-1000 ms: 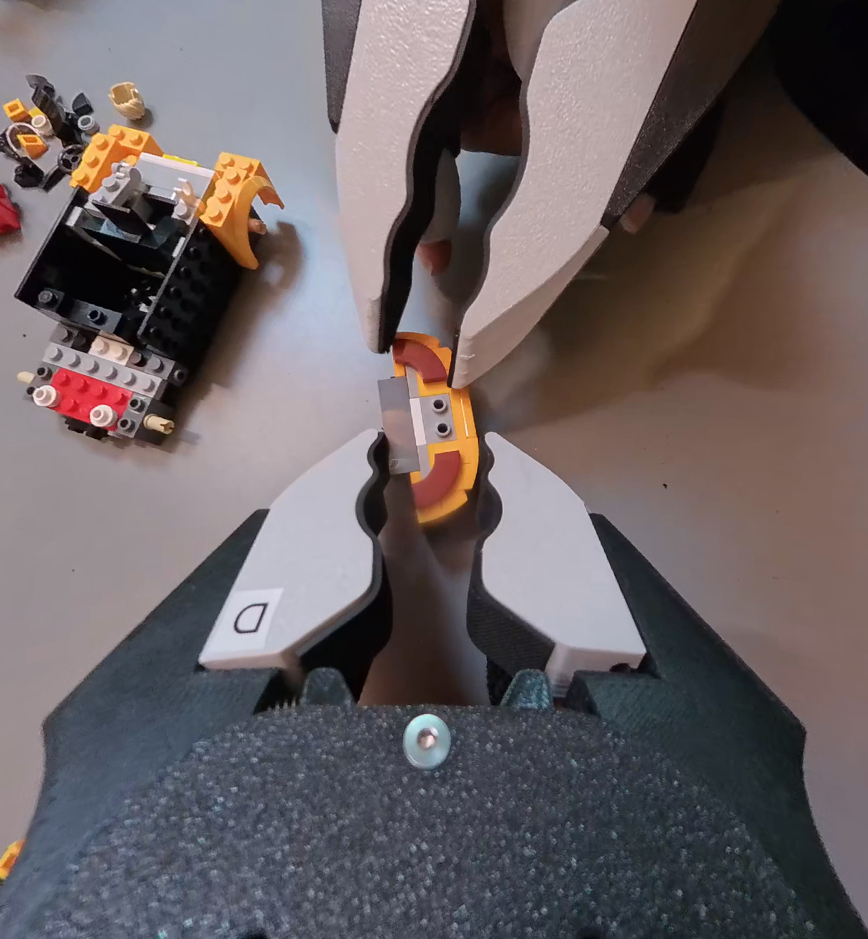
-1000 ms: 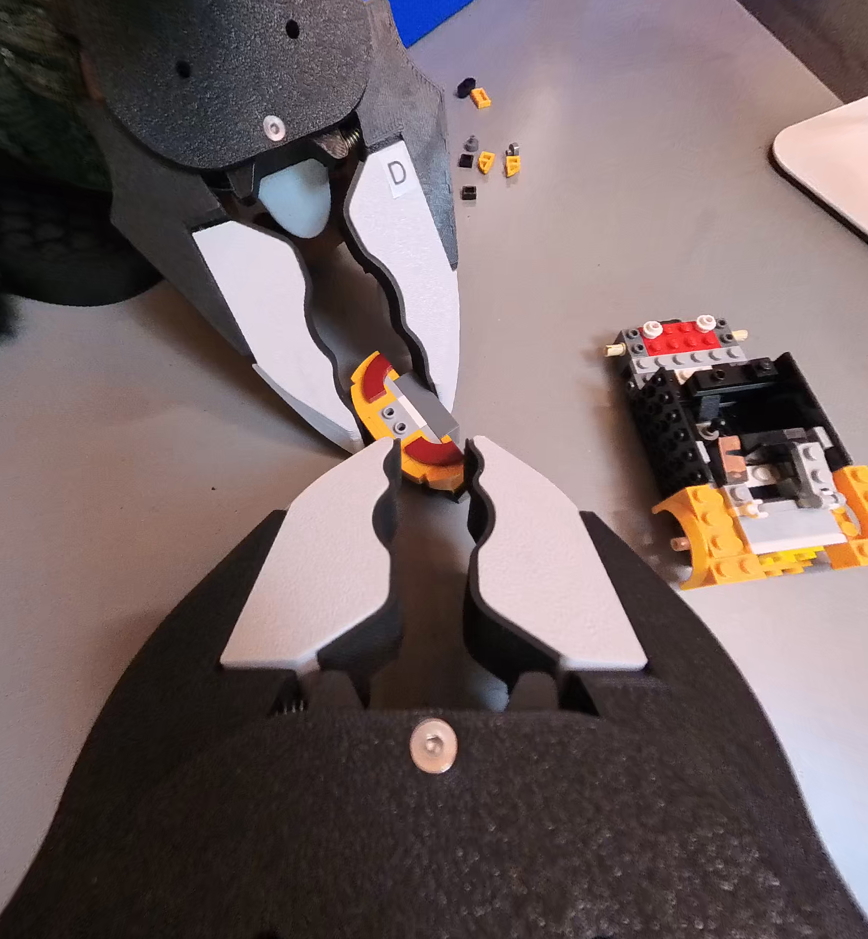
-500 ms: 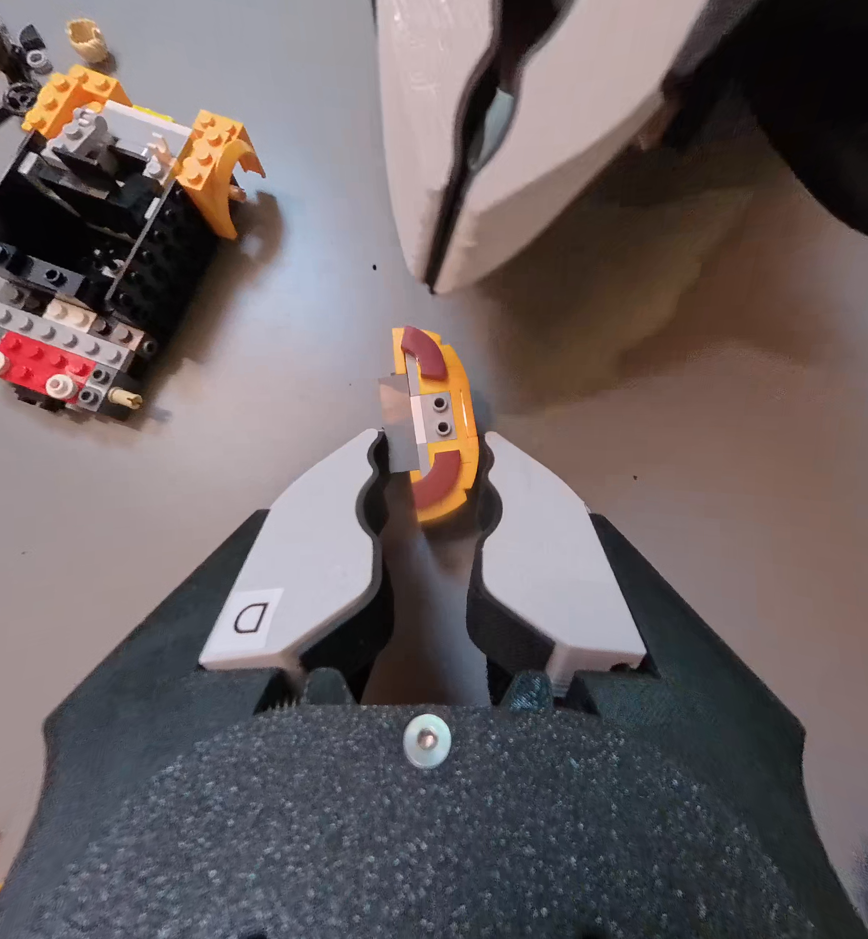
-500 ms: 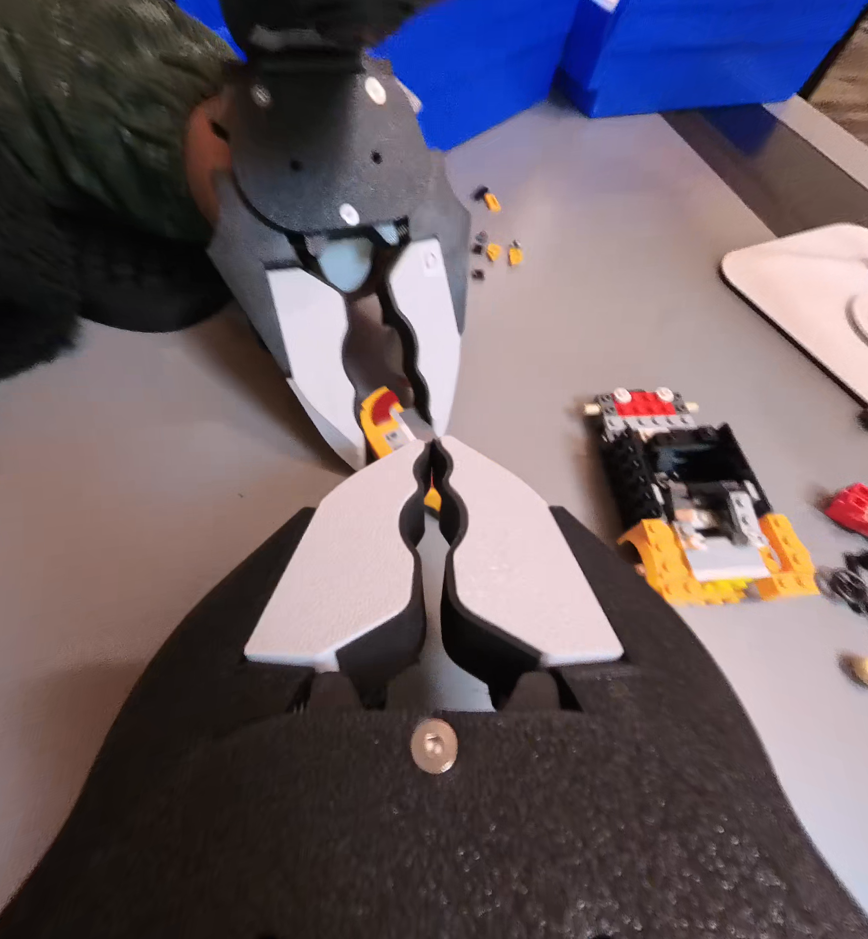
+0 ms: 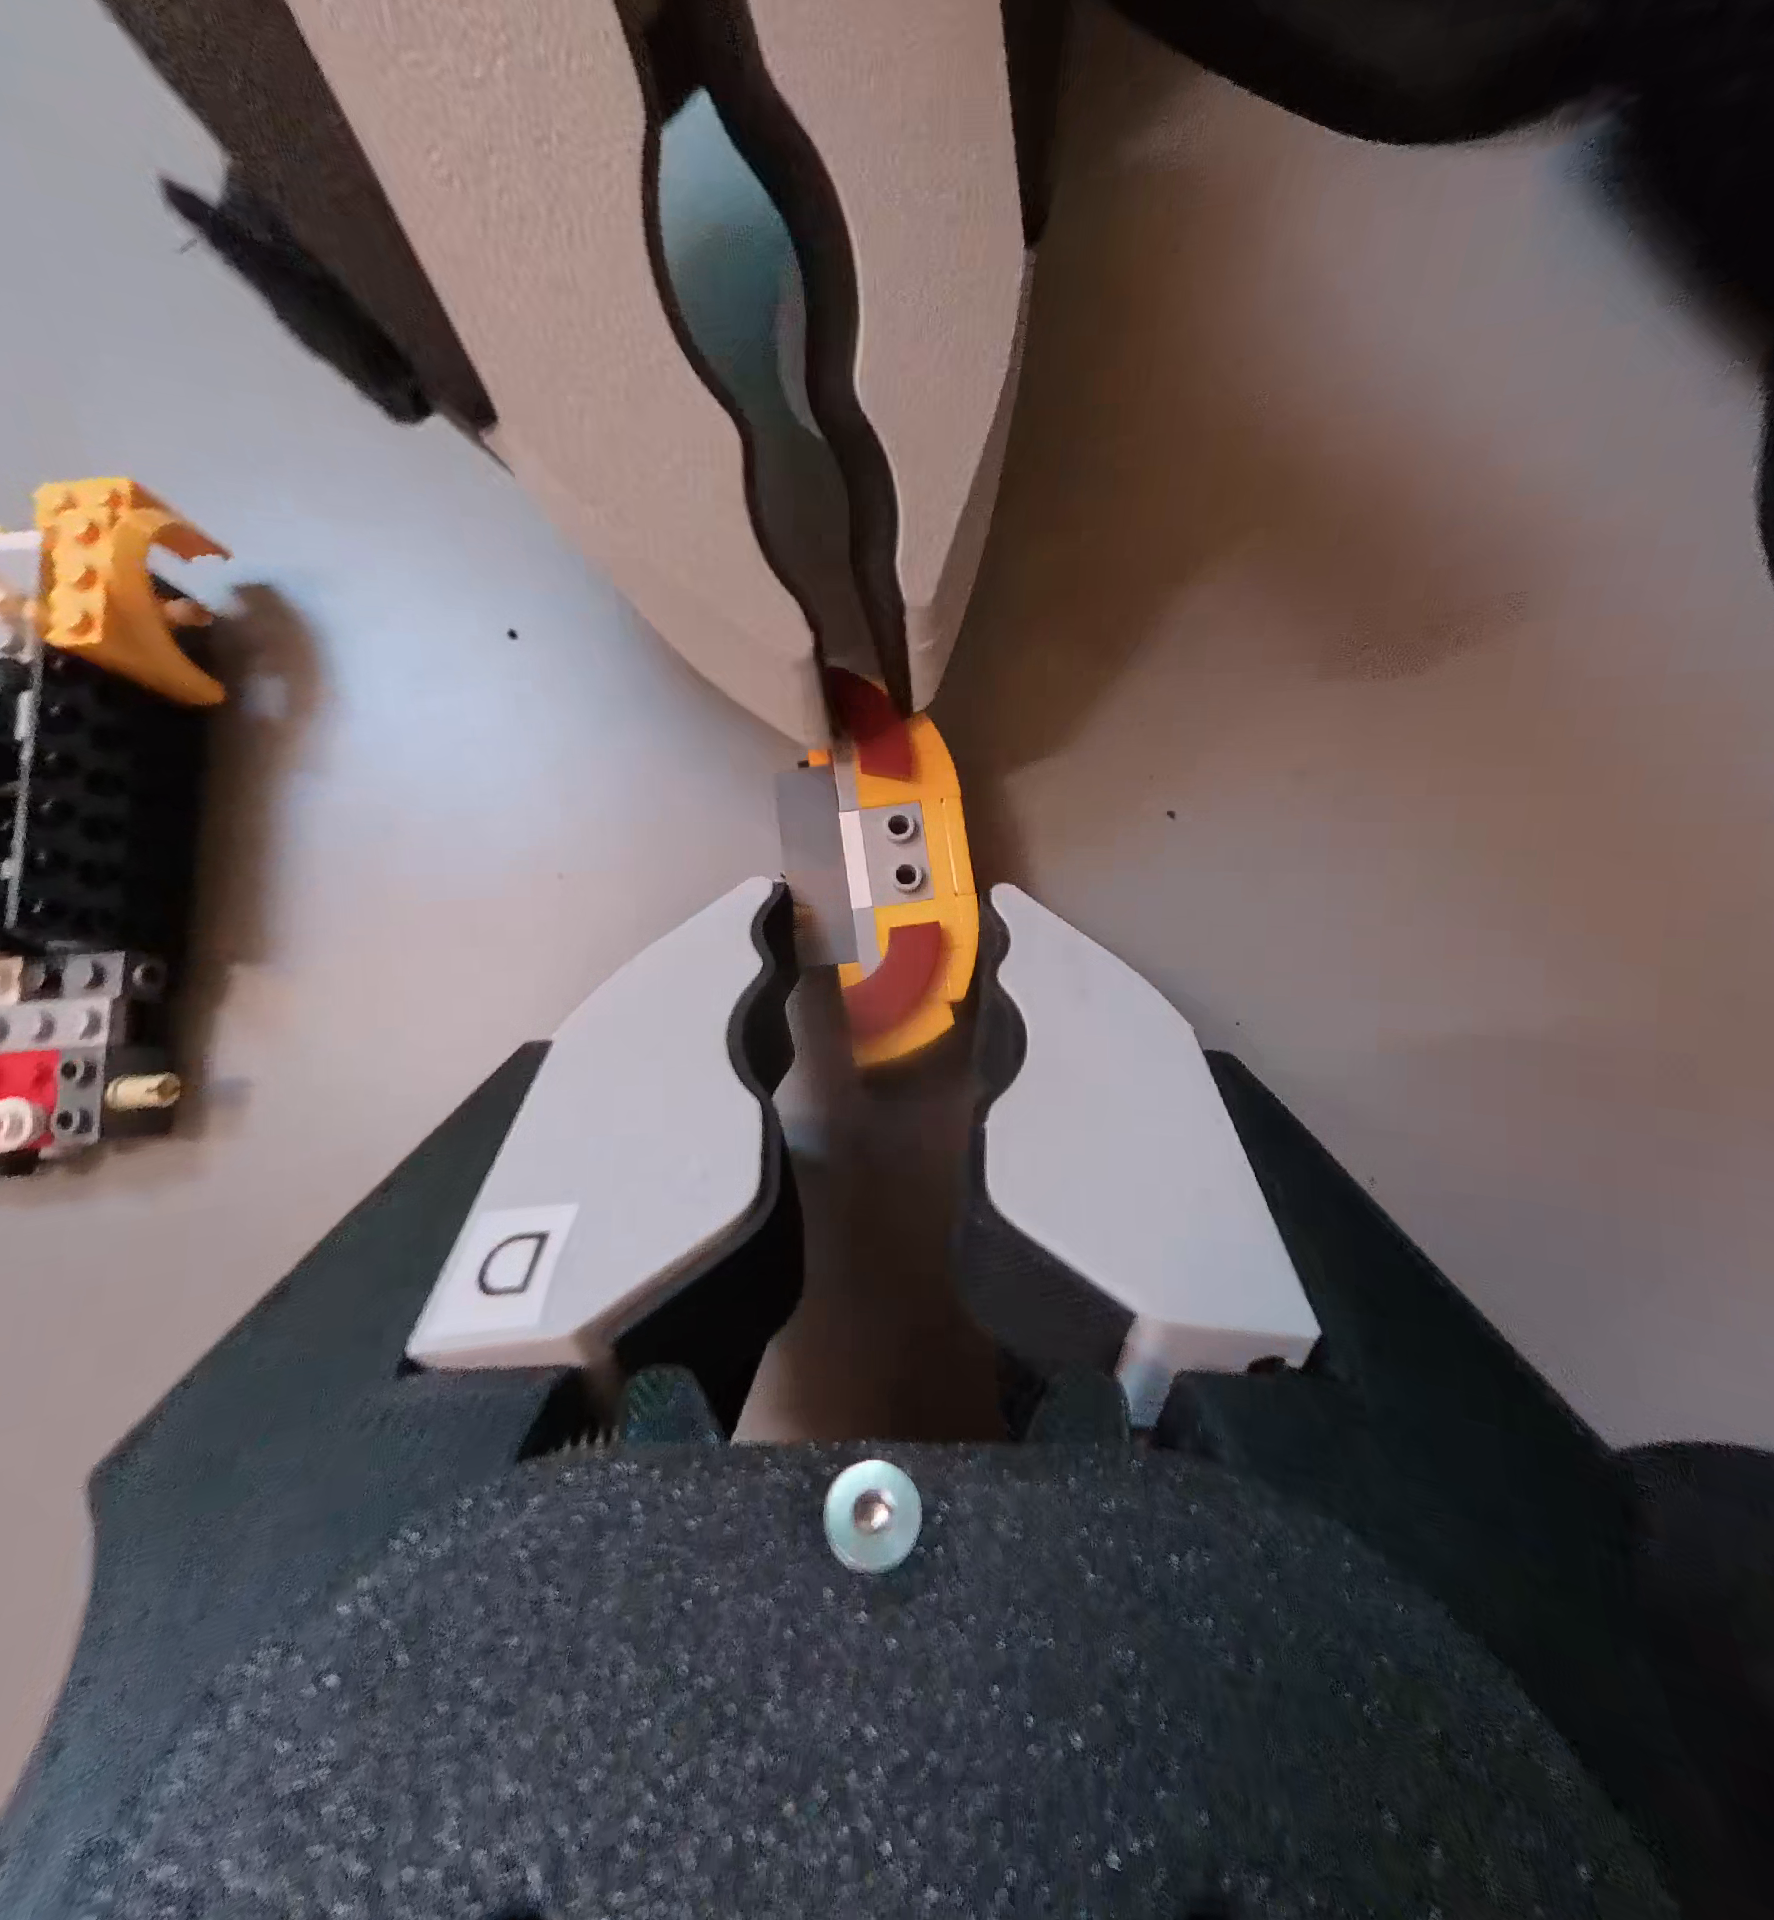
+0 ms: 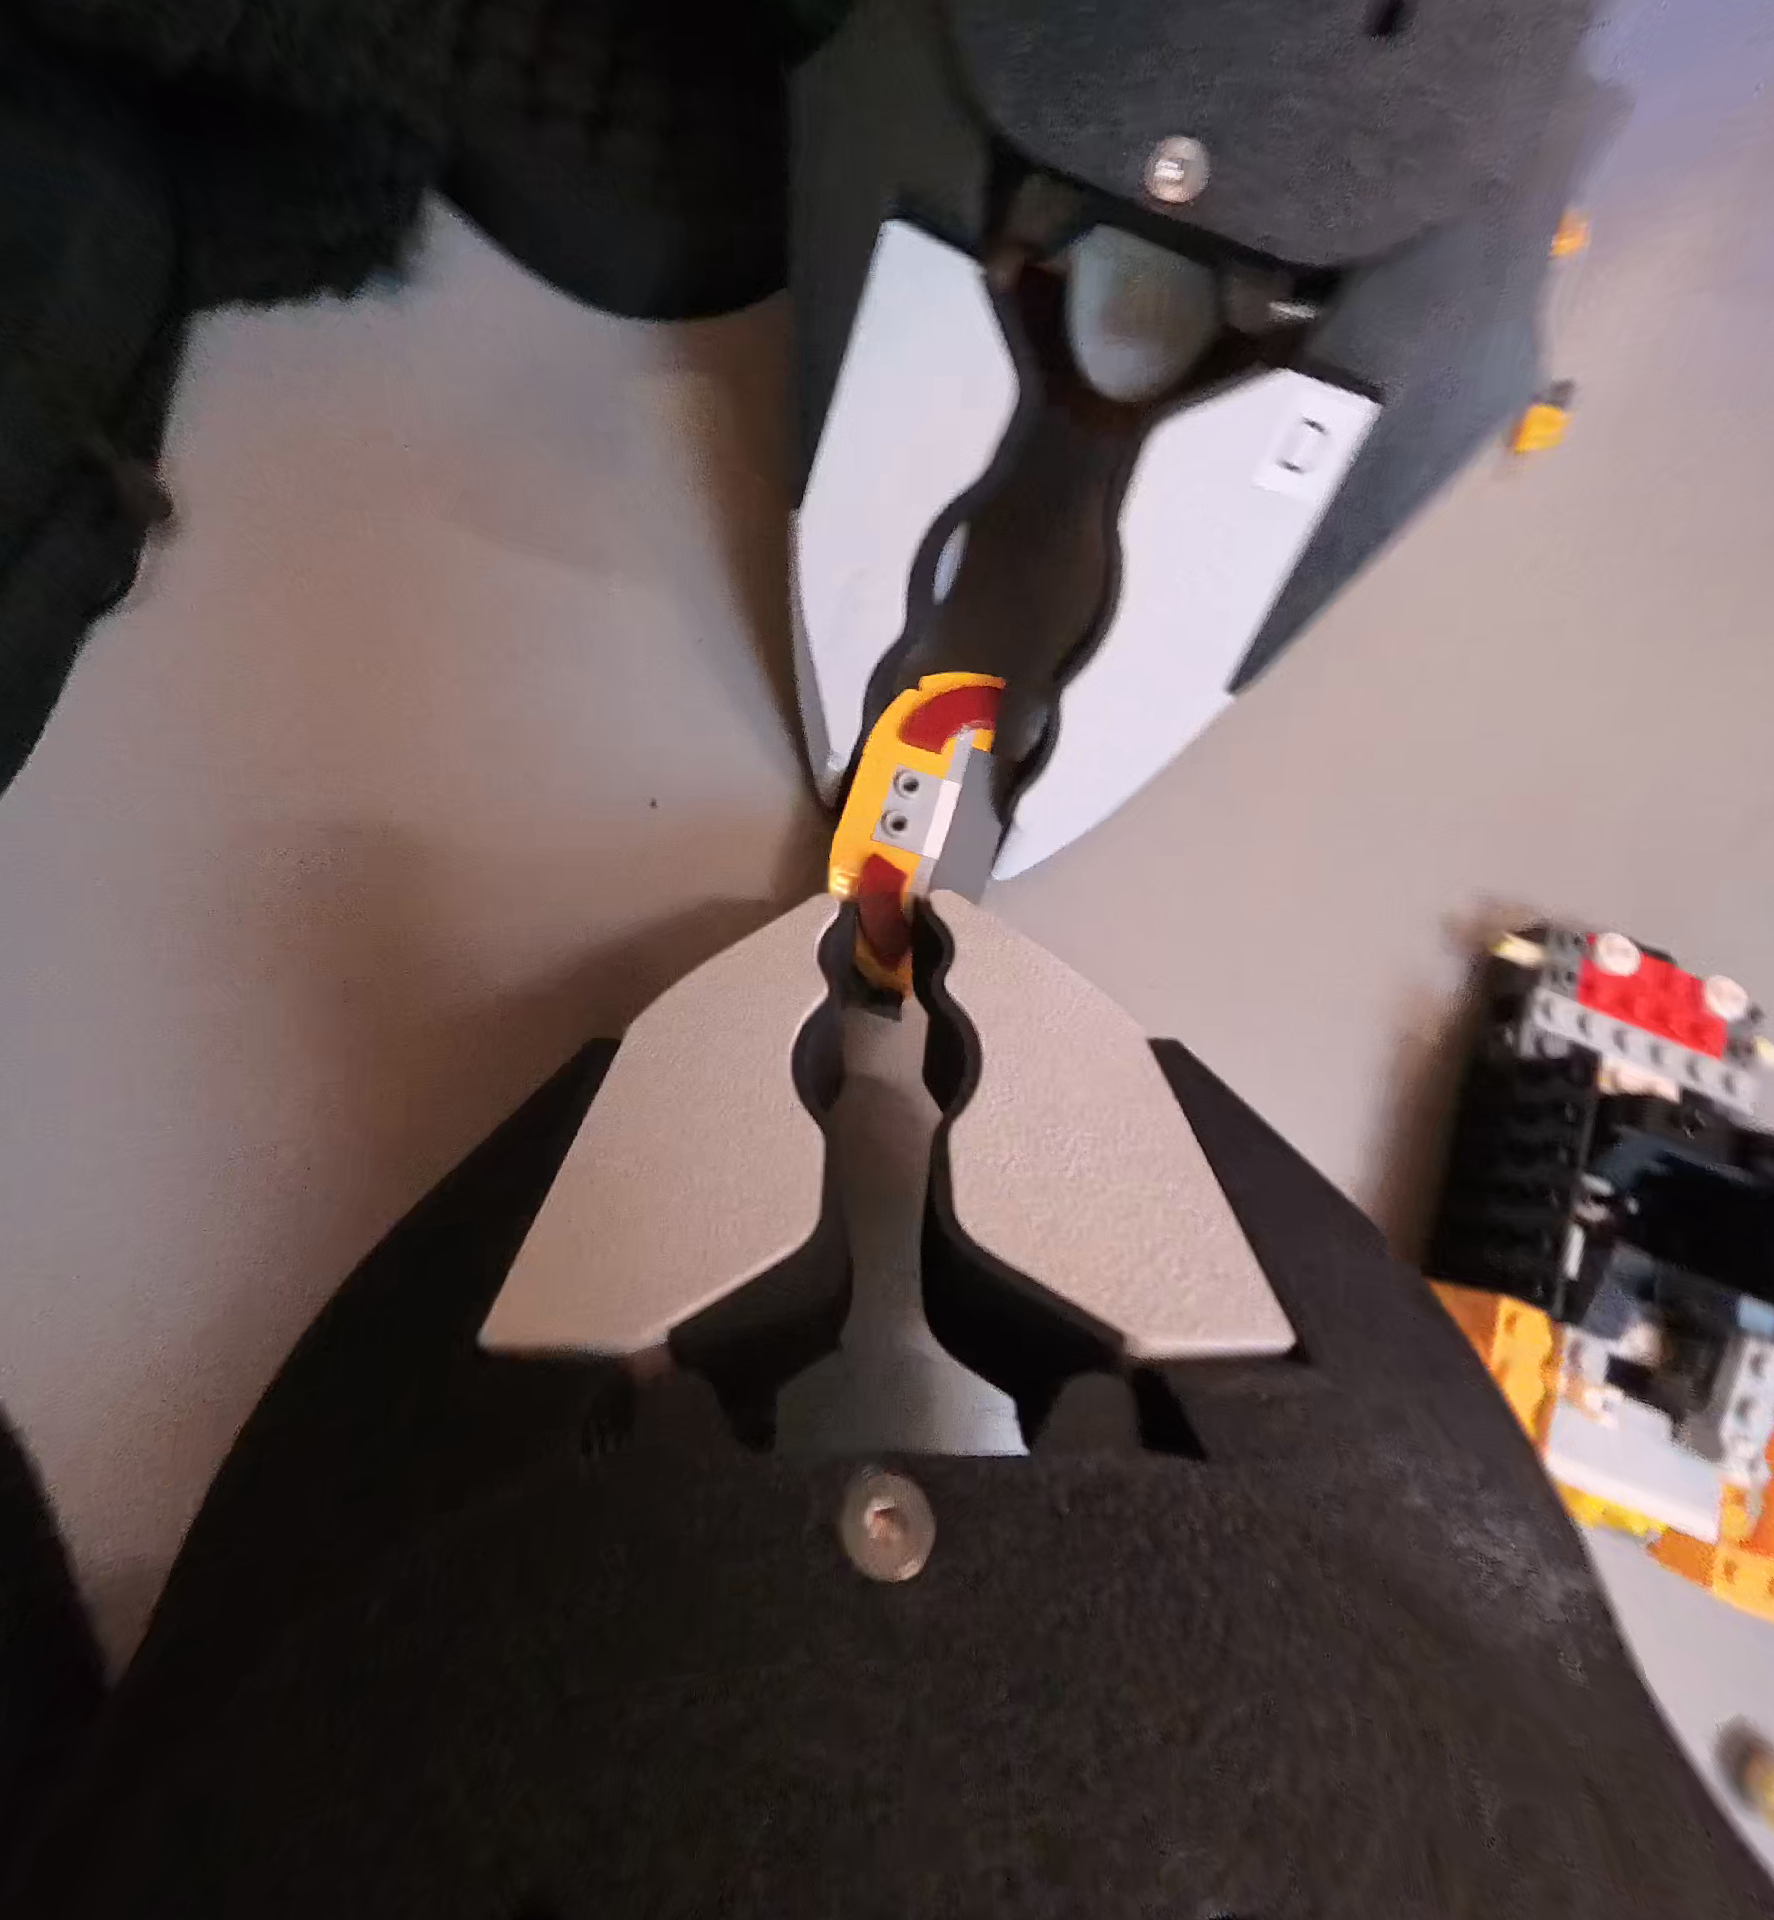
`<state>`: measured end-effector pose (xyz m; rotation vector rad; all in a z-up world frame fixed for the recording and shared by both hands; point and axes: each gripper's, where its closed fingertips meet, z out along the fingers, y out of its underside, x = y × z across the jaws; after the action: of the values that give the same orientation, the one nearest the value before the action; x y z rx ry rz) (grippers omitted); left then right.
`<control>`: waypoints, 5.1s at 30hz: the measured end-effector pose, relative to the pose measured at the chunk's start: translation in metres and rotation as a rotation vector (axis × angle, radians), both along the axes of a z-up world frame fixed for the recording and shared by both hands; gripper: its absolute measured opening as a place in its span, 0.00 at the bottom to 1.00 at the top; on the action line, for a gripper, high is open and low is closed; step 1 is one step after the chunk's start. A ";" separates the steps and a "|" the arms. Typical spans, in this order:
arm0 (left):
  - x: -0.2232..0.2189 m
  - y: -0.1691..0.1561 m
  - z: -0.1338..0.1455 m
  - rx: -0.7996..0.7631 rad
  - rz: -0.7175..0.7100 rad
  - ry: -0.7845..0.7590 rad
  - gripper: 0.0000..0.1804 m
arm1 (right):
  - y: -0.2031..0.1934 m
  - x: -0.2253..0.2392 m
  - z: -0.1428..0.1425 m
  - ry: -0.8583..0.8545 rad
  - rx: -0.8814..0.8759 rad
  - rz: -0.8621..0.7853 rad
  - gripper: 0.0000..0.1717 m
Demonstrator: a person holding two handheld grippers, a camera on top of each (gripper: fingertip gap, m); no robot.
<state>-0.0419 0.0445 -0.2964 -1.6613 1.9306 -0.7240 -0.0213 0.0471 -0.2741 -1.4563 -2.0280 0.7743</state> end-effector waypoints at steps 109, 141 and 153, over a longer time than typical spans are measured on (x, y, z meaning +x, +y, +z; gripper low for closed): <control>-0.348 0.035 0.103 0.073 1.548 0.040 0.11 | -0.012 0.009 0.034 0.235 -0.110 -0.354 0.17; -0.024 -0.024 0.028 -0.132 0.326 -0.137 0.14 | -0.029 -0.050 -0.001 0.064 0.015 -0.196 0.18; -0.020 -0.031 0.017 -0.178 0.240 -0.079 0.10 | -0.025 -0.034 -0.016 0.021 0.043 -0.179 0.19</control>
<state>-0.0619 0.0140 -0.2792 -1.8999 1.6163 -0.8715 -0.0556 0.0216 -0.2903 -1.5731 -1.8565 0.6649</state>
